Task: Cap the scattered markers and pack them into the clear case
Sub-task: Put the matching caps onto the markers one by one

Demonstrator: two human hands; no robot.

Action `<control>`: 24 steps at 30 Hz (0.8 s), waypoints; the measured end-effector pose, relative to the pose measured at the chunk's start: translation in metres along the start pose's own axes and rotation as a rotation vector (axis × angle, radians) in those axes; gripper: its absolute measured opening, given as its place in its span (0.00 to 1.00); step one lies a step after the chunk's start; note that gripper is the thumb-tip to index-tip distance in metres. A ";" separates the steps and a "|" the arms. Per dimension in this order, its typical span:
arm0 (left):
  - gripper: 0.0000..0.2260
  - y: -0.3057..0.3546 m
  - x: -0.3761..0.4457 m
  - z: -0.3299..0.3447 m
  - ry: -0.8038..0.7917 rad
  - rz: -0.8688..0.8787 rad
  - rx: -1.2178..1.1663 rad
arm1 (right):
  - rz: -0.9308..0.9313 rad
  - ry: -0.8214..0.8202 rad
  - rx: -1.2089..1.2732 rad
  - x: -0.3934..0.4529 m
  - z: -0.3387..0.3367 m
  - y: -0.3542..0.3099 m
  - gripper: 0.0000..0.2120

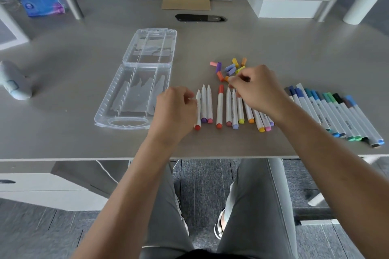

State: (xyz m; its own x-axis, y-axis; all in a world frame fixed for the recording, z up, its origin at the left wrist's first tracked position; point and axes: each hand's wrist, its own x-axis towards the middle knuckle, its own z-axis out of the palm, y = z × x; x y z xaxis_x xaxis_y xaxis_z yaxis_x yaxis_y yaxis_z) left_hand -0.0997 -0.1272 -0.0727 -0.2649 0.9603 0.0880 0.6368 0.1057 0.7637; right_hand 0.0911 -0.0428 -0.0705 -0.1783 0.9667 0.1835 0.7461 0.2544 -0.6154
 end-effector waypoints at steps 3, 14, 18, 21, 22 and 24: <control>0.09 0.002 0.003 -0.007 -0.042 -0.033 -0.054 | -0.019 -0.008 0.011 -0.002 0.001 0.001 0.14; 0.08 0.001 0.005 -0.001 -0.046 0.011 0.017 | -0.025 -0.108 -0.166 0.020 0.004 -0.002 0.07; 0.07 0.002 0.005 0.009 0.002 0.042 0.096 | 0.074 -0.133 -0.290 0.030 0.009 -0.009 0.12; 0.07 0.002 0.008 0.014 0.021 0.041 0.116 | 0.142 -0.137 -0.375 0.034 0.013 -0.021 0.16; 0.07 0.002 0.009 0.015 0.022 0.036 0.126 | 0.150 -0.127 -0.393 0.034 0.015 -0.025 0.16; 0.07 0.002 0.010 0.015 0.022 0.025 0.128 | 0.171 -0.090 -0.404 0.036 0.019 -0.029 0.13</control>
State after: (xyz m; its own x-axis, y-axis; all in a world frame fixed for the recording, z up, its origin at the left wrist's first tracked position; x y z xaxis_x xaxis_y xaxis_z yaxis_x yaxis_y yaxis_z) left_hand -0.0904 -0.1132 -0.0800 -0.2625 0.9573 0.1209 0.7300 0.1151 0.6736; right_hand 0.0506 -0.0153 -0.0604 -0.0727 0.9970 0.0266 0.9572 0.0772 -0.2788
